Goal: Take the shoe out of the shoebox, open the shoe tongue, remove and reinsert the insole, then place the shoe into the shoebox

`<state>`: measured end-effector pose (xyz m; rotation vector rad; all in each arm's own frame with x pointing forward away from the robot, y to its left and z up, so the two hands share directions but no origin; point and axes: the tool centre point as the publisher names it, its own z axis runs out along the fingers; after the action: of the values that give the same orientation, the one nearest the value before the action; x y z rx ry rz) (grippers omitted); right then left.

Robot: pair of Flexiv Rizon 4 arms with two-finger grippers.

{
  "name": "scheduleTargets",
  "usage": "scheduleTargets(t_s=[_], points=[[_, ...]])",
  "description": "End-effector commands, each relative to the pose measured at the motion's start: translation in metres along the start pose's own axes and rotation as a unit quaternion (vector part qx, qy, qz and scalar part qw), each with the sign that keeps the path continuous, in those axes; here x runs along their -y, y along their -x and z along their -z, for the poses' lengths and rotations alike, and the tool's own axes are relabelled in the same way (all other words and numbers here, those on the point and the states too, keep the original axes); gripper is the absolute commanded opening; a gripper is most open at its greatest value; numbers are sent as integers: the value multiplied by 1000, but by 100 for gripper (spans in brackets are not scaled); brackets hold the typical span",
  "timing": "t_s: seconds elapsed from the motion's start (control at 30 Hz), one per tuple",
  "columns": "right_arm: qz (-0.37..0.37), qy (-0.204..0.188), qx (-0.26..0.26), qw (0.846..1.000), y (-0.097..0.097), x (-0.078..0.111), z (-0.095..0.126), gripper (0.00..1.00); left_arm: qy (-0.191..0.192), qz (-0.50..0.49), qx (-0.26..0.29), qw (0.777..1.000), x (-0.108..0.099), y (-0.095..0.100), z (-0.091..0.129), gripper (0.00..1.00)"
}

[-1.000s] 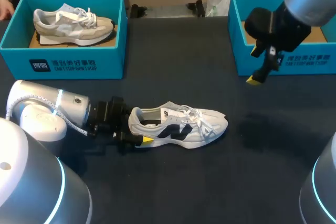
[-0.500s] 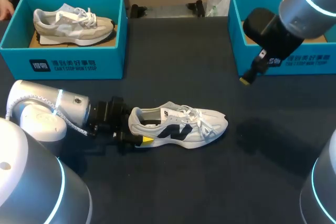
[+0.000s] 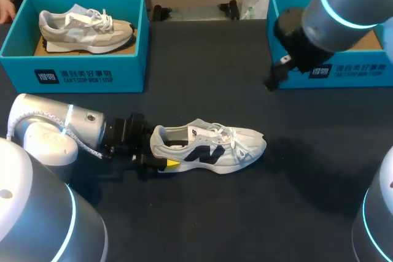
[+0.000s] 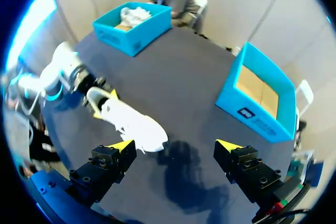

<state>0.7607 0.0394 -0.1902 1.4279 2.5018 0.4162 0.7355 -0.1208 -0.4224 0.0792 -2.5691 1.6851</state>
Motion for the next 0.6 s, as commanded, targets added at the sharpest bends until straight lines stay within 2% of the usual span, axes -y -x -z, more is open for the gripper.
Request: scheduleTargets(t_s=[0.03,0.17,0.37,0.6], points=[[-126,-28,71,989,-22,-17,-13,100,1,0,-2,1000,-2,3,-4,0],[-164,-53,98,980,-38,-20,-22,100,1,0,-2,1000,-2,3,-4,0],[-217,-46,121,968,-62,-16,-37,100,1,0,-2,1000,-2,3,-4,0],[-238,-34,94,966,-94,-13,-58,100,1,0,-2,1000,-2,3,-4,0]])
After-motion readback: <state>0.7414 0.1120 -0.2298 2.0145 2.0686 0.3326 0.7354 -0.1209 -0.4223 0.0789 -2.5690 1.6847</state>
